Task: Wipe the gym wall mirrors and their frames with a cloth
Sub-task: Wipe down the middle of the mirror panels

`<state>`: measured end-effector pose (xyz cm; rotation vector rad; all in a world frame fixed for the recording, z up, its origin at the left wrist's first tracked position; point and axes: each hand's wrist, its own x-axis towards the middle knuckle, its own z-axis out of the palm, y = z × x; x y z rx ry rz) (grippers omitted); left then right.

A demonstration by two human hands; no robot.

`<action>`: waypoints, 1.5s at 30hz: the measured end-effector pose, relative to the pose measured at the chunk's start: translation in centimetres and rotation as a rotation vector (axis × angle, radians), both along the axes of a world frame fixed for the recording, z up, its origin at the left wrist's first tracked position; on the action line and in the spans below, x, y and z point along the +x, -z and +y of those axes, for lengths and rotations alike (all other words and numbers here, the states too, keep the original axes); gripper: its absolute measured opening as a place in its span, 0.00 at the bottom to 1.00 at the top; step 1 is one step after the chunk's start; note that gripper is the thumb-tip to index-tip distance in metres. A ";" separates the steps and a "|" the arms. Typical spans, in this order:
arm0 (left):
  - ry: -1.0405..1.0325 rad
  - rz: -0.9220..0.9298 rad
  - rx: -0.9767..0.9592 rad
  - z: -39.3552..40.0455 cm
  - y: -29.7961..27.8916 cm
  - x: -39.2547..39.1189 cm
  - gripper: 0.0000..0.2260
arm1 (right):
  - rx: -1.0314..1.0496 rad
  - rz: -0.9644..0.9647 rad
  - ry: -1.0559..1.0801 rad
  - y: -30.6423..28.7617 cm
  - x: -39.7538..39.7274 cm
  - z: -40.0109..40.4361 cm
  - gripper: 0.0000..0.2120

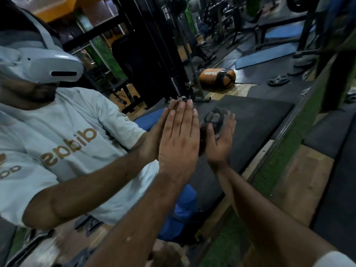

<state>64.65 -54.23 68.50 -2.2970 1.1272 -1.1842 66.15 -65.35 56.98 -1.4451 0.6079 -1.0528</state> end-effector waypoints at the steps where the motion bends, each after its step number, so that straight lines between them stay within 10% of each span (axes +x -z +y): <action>1: 0.000 -0.006 0.012 -0.4 -0.1 0.2 0.29 | 0.151 0.019 -0.003 -1.1 0.4 -0.4 0.41; 10: 0.050 0.002 0.010 -6.3 -1.7 2.1 0.30 | -0.273 -0.116 0.023 -0.1 1.9 -5.6 0.28; 15: 0.002 0.024 0.091 -10.1 -2.0 2.6 0.30 | 0.343 -0.034 0.037 -2.1 3.9 -10.0 0.30; 23: 0.017 0.000 0.062 -16.4 -2.6 3.7 0.29 | -0.345 -0.139 0.078 -0.9 5.3 -16.3 0.27; 28: -0.017 0.031 0.100 -19.6 -2.0 4.4 0.30 | 0.287 -0.052 0.061 -1.3 5.9 -18.8 0.29; 35: -0.118 0.040 0.081 -23.8 -0.9 4.7 0.35 | -0.333 -0.173 0.006 -1.8 6.2 -23.1 0.26; 41: -0.172 0.077 0.078 -24.1 -0.2 4.7 0.40 | 0.388 -0.207 -0.043 -3.7 7.8 -26.1 0.33; 45: -0.161 0.109 0.059 -24.1 -0.1 4.5 0.39 | 0.183 -0.214 -0.045 -6.4 7.2 -26.0 0.28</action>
